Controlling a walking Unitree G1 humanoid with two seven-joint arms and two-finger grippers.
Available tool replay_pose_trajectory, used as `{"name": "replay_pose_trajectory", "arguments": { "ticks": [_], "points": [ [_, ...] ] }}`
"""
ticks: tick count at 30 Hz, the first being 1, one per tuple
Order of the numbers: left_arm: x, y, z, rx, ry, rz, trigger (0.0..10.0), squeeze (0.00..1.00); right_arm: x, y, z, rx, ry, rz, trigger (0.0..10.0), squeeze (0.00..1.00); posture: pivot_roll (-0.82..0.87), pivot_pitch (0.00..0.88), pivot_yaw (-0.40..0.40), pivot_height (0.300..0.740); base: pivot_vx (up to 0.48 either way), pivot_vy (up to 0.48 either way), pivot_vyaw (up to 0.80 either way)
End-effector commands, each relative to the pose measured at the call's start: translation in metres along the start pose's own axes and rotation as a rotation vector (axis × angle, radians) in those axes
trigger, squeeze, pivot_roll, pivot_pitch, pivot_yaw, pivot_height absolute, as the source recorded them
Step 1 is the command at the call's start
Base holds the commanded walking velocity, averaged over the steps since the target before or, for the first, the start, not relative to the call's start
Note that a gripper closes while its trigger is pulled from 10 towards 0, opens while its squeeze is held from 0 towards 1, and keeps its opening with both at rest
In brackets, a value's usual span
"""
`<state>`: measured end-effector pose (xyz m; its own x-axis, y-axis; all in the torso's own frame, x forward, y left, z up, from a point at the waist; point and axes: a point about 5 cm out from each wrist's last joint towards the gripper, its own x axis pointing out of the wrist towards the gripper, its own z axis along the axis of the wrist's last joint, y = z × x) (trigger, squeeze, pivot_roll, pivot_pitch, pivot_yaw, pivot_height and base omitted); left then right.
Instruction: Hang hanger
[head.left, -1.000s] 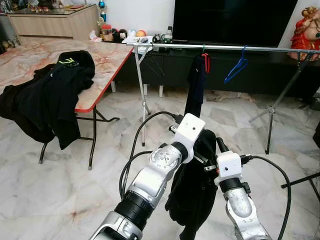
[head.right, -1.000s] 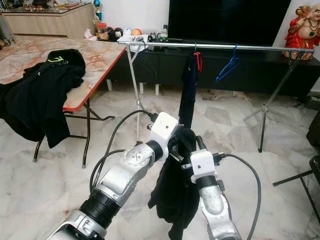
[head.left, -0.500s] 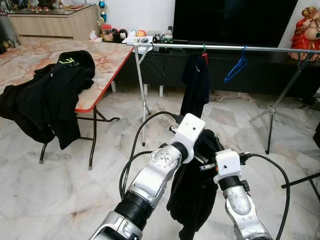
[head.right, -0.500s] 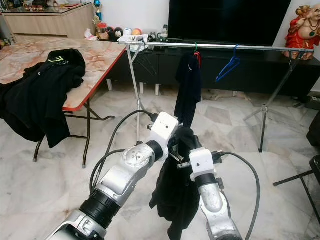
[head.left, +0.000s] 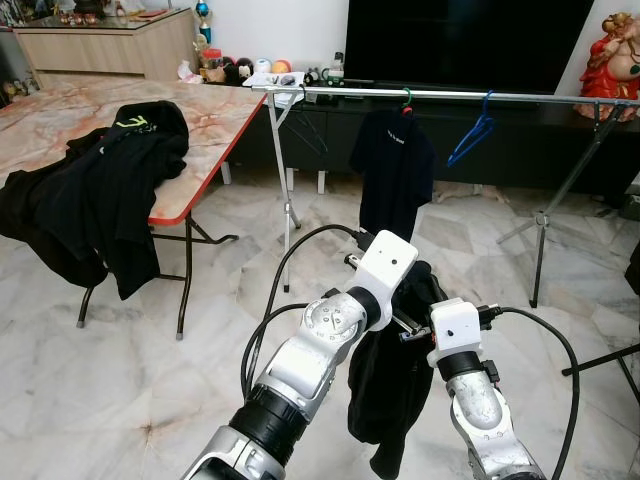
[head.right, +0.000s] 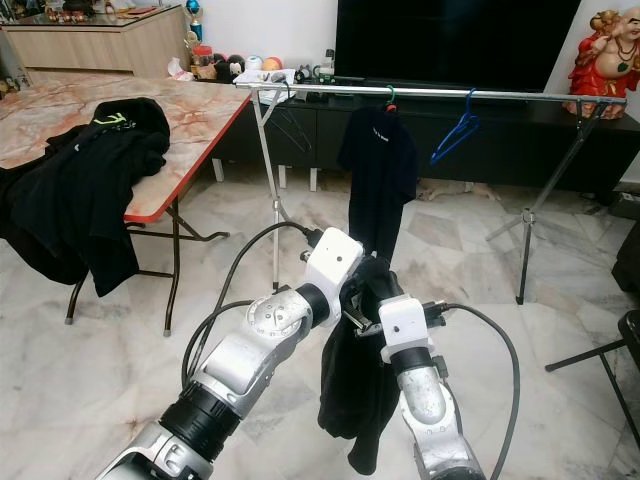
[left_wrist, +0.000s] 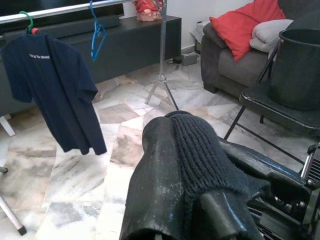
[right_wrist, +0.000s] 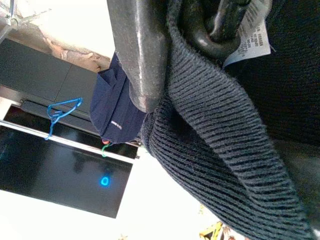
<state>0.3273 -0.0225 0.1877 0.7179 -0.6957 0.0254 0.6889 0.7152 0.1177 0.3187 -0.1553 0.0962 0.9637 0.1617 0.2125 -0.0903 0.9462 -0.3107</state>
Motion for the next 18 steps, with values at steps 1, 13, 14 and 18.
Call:
{"name": "replay_pose_trajectory", "arguments": {
  "ticks": [1, 13, 14, 18],
  "points": [
    [0.003, -0.014, 0.013, -0.003, -0.053, -0.059, 0.0, 0.00, 0.001, -0.004, -0.004, -0.001, 0.036, -0.021, 0.0, 0.00, 0.07, 0.012, -0.014, 0.740, 0.000, 0.000, 0.00],
    [-0.004, -0.001, -0.002, 0.106, 0.000, -0.053, 10.0, 1.00, 0.003, -0.004, -0.003, 0.018, 0.040, -0.013, 0.0, 0.00, 0.06, 0.014, -0.013, 0.740, 0.000, 0.000, 0.00],
    [-0.005, 0.000, -0.003, 0.122, 0.007, -0.057, 10.0, 1.00, 0.003, -0.004, -0.004, 0.020, 0.047, -0.005, 0.0, 0.00, 0.06, 0.014, -0.013, 0.740, 0.000, 0.000, 0.00],
    [-0.009, 0.008, -0.007, 0.129, 0.025, -0.060, 10.0, 1.00, 0.000, 0.005, -0.010, 0.036, 0.085, 0.069, 0.0, 0.00, 0.06, 0.014, -0.013, 0.740, 0.000, 0.000, 0.00]
  ]
}}
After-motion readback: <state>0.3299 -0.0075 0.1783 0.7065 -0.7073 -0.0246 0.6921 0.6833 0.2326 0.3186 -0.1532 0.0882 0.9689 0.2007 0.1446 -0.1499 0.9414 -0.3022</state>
